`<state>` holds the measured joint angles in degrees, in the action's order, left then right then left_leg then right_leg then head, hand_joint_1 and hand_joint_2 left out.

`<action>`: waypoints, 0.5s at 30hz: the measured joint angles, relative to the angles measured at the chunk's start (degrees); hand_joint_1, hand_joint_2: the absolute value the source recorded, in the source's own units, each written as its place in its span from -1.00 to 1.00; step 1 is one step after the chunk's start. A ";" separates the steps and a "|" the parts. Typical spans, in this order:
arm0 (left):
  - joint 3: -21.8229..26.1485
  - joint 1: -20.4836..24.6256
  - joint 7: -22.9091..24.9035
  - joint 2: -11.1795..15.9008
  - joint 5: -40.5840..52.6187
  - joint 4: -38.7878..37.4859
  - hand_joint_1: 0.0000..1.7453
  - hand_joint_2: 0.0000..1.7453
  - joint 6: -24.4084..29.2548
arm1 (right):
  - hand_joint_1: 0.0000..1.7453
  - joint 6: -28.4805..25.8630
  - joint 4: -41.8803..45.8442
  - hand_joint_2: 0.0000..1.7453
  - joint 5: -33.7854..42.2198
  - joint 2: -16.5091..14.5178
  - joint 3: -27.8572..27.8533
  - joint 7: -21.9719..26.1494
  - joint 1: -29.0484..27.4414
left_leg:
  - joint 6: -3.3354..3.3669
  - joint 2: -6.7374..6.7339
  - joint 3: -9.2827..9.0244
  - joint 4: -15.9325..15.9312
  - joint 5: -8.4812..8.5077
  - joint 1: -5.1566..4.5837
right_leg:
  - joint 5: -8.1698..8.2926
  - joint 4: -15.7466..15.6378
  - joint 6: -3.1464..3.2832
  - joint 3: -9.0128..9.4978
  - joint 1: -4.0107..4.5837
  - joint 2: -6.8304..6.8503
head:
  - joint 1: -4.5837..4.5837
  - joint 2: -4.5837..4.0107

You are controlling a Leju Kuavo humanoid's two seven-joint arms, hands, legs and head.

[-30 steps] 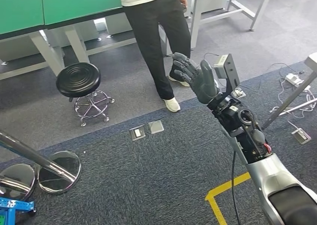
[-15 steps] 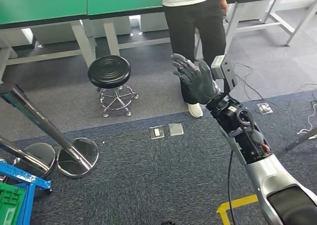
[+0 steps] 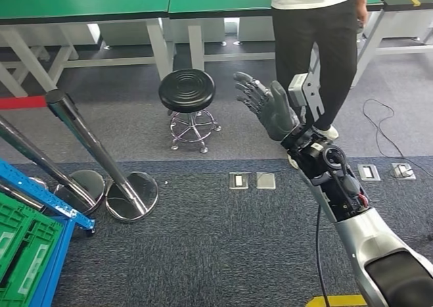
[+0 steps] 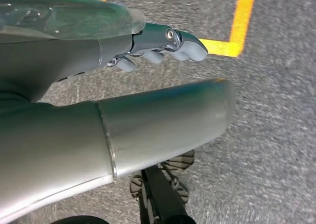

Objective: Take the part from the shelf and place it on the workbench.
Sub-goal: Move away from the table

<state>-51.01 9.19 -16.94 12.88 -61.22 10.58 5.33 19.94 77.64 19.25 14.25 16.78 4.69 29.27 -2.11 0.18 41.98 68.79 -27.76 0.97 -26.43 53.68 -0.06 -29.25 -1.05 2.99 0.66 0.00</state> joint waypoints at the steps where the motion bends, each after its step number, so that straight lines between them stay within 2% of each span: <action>1: 0.00 0.01 0.00 0.02 0.00 0.00 -1.00 -1.00 -0.02 | -1.00 0.01 0.01 -1.00 0.01 -0.01 0.05 -0.03 -0.01 | 0.03 -0.66 -2.15 -3.96 1.92 0.03 | -0.13 0.00 -0.14 0.13 -0.02 0.69 | -0.04 0.00; 3: 0.01 0.15 -0.02 0.08 0.00 0.00 -1.00 -1.00 -0.08 | -1.00 0.01 0.02 -1.00 0.08 -0.01 0.11 -0.06 0.05 | 0.47 -2.68 -6.27 -11.65 4.49 -0.28 | -0.51 0.06 -0.65 0.42 0.24 1.91 | -0.06 0.00; 4: 0.01 0.18 -0.02 0.12 0.00 0.00 -1.00 -1.00 -0.10 | -1.00 0.01 0.03 -1.00 0.13 -0.01 0.11 -0.06 0.12 | 0.84 -3.19 -7.28 -13.57 4.89 -0.48 | -0.71 0.08 -0.95 0.58 0.41 2.44 | 0.09 0.00; 5: 0.01 0.19 -0.03 0.14 0.00 0.00 -1.00 -1.00 -0.13 | -1.00 0.01 0.03 -1.00 0.18 -0.01 0.11 -0.07 0.18 | 1.24 -3.09 -7.51 -14.12 4.76 -0.71 | -0.90 0.09 -1.25 0.75 0.55 2.94 | 0.27 0.00; 7: 0.01 0.06 -0.03 0.21 0.00 0.00 -1.00 -1.00 -0.16 | -1.00 0.05 0.08 -1.00 0.19 -0.01 0.20 -0.09 0.26 | 2.00 -1.66 -7.56 -14.13 4.73 -0.68 | -1.41 0.20 -1.88 1.04 0.39 3.48 | 0.60 0.00; 9: 0.00 0.07 -0.03 0.28 0.00 0.00 -1.00 -1.00 -0.19 | -1.00 0.08 0.14 -1.00 0.18 -0.01 0.26 -0.07 0.33 | 2.71 -0.50 -7.88 -14.38 4.76 -0.45 | -3.44 2.97 -2.32 0.01 0.06 1.26 | 0.83 0.00; 11: -0.01 0.19 -0.02 0.30 0.00 0.00 -1.00 -1.00 -0.20 | -1.00 0.07 0.14 -1.00 0.18 0.03 0.25 -0.02 0.29 | 3.19 0.63 -8.04 -14.45 4.75 -0.41 | -7.22 10.80 -2.37 -3.64 -0.01 -1.80 | 1.37 0.00; 12: -0.01 0.21 0.00 0.28 0.00 0.00 -1.00 -1.00 -0.20 | -1.00 0.08 0.11 -1.00 0.18 0.05 0.25 -0.02 0.16 | 3.31 1.28 -8.05 -14.43 4.74 -0.47 | -8.78 15.16 -2.34 -5.84 0.03 -2.43 | 1.66 0.00; 13: -0.01 0.19 0.03 0.26 0.00 0.00 -1.00 -1.00 -0.20 | -1.00 0.08 0.08 -1.00 0.18 0.07 0.26 -0.01 -0.03 | 3.36 2.03 -8.09 -14.41 4.72 -0.52 | -9.37 18.14 -2.28 -7.52 0.08 -2.71 | 1.87 0.00; 14: -0.01 0.18 0.05 0.24 0.00 0.00 -1.00 -1.00 -0.20 | -1.00 0.09 0.06 -1.00 0.18 0.07 0.26 0.01 -0.19 | 3.37 2.85 -8.15 -14.37 4.71 -0.57 | -8.71 18.80 -2.17 -8.19 0.09 -2.84 | 2.03 0.00; 15: -0.01 0.17 0.07 0.22 0.00 0.00 -1.00 -1.00 -0.20 | -1.00 0.10 0.05 -1.00 0.18 0.07 0.26 0.02 -0.28 | 3.34 3.69 -8.25 -14.32 4.68 -0.58 | -6.87 16.89 -2.00 -7.66 0.08 -2.98 | 2.17 0.00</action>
<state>-51.01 9.36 -16.87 13.10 -61.22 10.58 5.14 20.04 77.68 19.43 14.32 17.04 4.70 28.99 1.24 3.87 33.73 54.47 -23.08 0.39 -33.30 70.57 -2.06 -36.91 -0.97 0.02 2.82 0.00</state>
